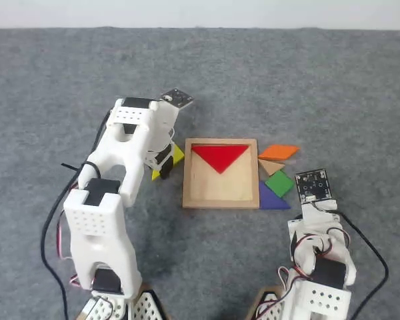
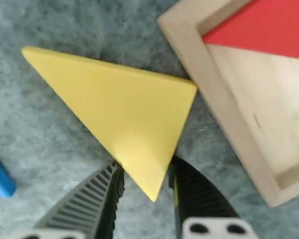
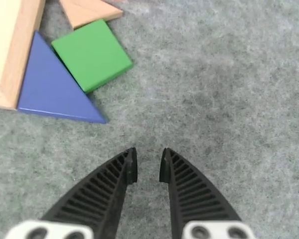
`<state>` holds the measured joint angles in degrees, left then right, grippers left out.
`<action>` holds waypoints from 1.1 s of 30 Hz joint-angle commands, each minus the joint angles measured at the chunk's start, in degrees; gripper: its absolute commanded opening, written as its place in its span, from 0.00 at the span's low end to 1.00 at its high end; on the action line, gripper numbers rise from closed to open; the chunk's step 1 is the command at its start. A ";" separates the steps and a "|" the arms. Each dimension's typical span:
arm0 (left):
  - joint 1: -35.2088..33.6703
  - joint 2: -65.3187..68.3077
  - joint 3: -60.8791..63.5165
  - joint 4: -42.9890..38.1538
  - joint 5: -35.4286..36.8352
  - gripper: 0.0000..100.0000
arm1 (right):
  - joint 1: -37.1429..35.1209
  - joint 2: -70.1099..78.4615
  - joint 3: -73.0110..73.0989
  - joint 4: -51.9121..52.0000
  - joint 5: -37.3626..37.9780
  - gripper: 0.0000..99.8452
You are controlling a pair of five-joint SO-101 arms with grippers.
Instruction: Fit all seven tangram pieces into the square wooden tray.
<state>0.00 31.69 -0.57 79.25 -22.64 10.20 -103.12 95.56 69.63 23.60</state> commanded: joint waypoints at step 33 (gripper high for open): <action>-1.41 20.04 -36.35 2.20 -0.09 0.31 | -0.31 -0.84 0.88 -0.31 0.70 0.09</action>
<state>-1.93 49.63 -30.90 78.73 -21.23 10.20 -103.12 95.56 69.63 23.52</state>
